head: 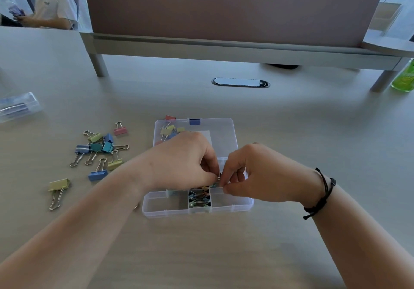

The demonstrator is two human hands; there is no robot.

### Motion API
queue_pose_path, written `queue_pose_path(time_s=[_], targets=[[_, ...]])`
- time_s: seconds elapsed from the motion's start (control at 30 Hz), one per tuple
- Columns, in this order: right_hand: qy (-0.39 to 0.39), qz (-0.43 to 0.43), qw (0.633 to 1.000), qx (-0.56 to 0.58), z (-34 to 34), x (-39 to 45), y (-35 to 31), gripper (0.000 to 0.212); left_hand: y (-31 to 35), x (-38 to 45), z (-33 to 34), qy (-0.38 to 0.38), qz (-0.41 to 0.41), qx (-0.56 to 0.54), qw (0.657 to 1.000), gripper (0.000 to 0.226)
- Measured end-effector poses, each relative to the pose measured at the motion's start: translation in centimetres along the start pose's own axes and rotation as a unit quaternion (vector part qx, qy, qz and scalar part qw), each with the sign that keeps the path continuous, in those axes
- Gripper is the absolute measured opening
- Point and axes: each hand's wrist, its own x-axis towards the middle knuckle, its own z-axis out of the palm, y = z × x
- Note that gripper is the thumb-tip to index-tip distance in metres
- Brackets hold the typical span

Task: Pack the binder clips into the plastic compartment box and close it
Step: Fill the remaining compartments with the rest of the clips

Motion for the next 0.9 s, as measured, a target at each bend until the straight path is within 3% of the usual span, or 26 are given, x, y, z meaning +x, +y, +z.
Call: queue_pose_path(time_s=[0.43, 0.9], targets=[[-0.016, -0.008, 0.998, -0.053, 0.6, 0.2, -0.3, 0.015, 0.2, 0.3, 0.5, 0.008, 0.003, 0.057, 0.998, 0.010], [-0.041, 0.000, 0.996, -0.077, 0.4, -0.3, -0.8, 0.023, -0.8, 0.7, 0.3, 0.003, -0.027, 0.027, 0.999, 0.016]])
